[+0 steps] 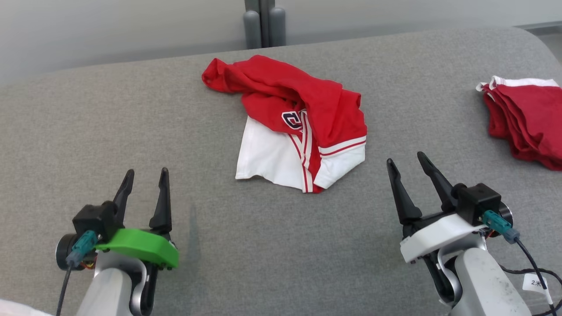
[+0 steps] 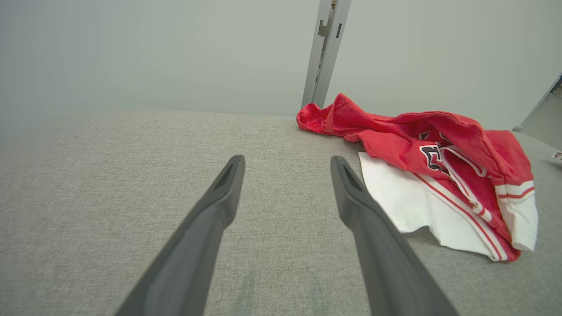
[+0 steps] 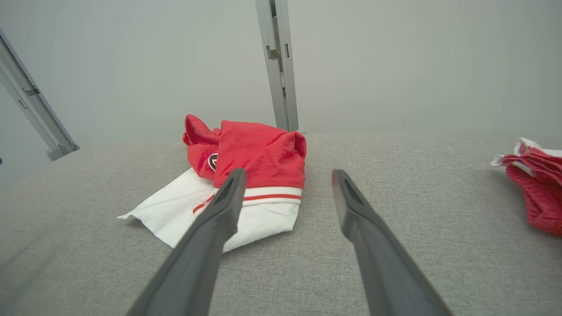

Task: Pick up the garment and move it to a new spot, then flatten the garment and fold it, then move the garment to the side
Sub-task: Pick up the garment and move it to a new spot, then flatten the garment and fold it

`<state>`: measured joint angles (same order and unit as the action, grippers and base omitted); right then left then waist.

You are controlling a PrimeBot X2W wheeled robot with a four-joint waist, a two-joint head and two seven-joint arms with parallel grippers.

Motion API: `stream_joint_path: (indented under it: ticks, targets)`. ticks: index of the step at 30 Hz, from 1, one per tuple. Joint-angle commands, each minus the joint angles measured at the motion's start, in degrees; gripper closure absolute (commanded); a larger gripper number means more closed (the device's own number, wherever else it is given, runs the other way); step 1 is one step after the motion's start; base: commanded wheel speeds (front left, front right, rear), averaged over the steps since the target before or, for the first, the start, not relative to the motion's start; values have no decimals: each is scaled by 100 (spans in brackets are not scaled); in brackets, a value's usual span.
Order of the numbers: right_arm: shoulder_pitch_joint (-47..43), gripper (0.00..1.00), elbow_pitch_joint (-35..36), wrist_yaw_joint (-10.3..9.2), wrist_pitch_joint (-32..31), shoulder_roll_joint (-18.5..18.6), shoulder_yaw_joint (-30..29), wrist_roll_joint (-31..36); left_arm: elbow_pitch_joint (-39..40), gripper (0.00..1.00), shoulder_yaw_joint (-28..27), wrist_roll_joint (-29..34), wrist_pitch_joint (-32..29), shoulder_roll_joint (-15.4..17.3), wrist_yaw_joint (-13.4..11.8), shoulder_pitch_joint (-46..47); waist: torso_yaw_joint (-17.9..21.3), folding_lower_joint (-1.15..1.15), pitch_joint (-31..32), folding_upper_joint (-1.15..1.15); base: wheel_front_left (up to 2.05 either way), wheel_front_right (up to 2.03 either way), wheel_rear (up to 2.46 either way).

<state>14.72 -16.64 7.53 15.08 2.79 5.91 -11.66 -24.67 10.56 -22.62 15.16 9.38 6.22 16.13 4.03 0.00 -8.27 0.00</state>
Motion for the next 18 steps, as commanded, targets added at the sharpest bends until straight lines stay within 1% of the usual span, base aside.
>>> stream_joint_path:
  ticks: [1,4,10,14,18]
  targets:
    - [-130,0,-38,-10,10,27,-31,-27,71,0,-161,74,-3,-92,29,-205,-234,0,262,0,0,0,0]
    - [-284,0,-135,-10,10,25,-58,-50,208,0,-459,244,-4,-260,73,-632,-259,0,391,0,0,0,0]
    - [-563,0,-276,-10,10,24,-26,-42,362,0,-768,450,-3,-498,125,-1332,-248,0,556,0,0,0,0]
    - [-616,0,-281,-10,10,24,-45,-20,421,0,-768,541,-4,-581,131,-1486,-266,0,533,0,0,0,0]
    - [-548,0,-269,-10,10,22,-29,54,457,0,-660,525,-3,-603,133,-1370,-323,0,442,0,0,0,0]
